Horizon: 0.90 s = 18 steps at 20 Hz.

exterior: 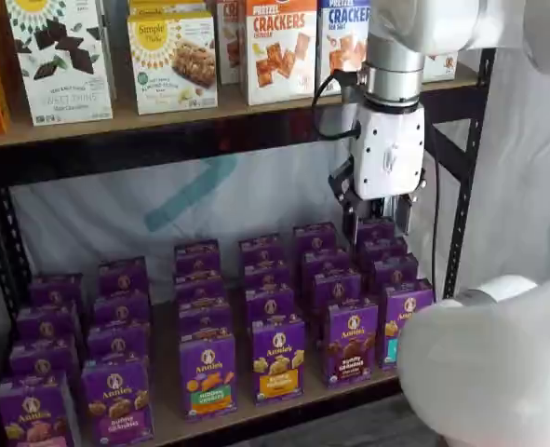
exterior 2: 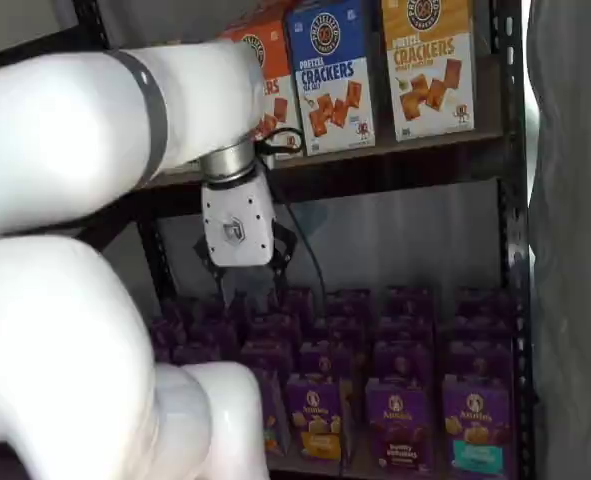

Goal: Pick up the purple box with a brown patch in the center, on the bottom shelf, the fifth box from the left

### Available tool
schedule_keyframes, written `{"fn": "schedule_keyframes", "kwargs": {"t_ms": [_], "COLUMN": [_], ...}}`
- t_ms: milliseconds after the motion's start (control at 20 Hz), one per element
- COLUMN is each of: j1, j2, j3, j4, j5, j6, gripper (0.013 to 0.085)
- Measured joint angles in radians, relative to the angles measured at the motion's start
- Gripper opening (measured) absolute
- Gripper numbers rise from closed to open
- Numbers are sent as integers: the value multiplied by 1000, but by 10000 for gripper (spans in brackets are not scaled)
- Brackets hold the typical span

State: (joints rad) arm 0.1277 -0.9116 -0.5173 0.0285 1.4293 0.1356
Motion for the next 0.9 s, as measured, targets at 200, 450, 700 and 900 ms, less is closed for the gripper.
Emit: {"fn": "schedule_keyframes", "kwargs": {"t_ms": [200,450,700,900], "j1": [-9,-3,-7,-12], "j2": [13,18,58,107], "j3": [-9,9,46,90], "j4": [15,-9,-22,-30], "j5": [14,-27,-96,-192], "j6": [-11,-2,-4,-6], "gripper": [850,850,850,850]}}
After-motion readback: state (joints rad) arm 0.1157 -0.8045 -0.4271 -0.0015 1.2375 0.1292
